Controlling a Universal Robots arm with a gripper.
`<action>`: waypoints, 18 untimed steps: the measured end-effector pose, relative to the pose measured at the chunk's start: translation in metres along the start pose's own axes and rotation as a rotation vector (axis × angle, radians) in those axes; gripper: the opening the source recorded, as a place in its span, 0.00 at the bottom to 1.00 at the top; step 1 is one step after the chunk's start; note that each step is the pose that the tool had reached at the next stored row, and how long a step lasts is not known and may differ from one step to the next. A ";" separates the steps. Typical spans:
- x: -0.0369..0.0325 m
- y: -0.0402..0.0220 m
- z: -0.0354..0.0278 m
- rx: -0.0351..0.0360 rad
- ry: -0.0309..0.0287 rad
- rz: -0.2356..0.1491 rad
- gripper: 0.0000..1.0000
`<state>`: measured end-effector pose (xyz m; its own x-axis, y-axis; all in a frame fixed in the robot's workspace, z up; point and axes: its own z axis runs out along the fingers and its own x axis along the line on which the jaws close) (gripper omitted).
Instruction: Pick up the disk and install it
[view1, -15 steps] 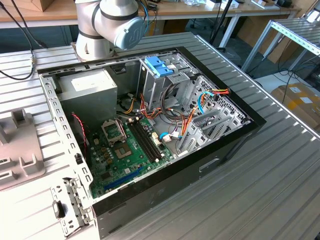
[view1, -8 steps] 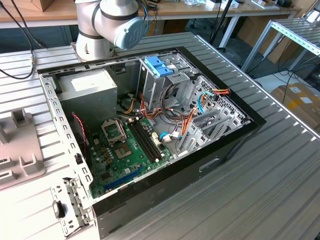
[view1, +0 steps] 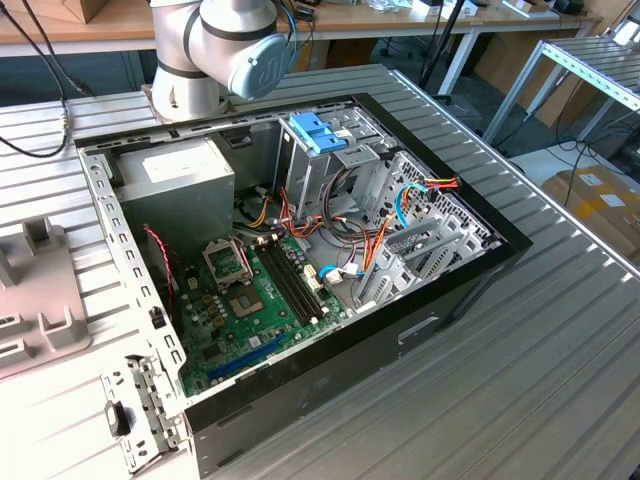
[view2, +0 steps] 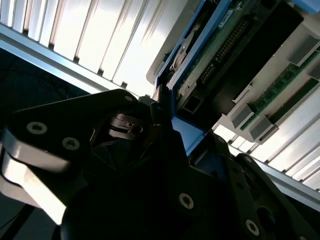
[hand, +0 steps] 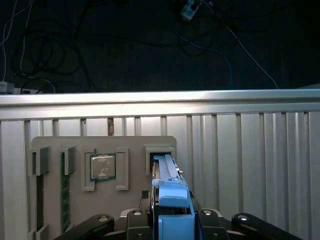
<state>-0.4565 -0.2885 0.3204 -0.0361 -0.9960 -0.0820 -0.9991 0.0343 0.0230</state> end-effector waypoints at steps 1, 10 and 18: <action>-0.0002 0.0000 -0.0006 0.0001 -0.0006 0.000 0.37; -0.0008 0.0002 -0.0073 0.0000 -0.0023 0.000 0.37; -0.0014 0.0004 -0.0148 0.0000 -0.0025 0.000 0.37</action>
<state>-0.4565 -0.2883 0.3353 -0.0361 -0.9958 -0.0845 -0.9991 0.0343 0.0231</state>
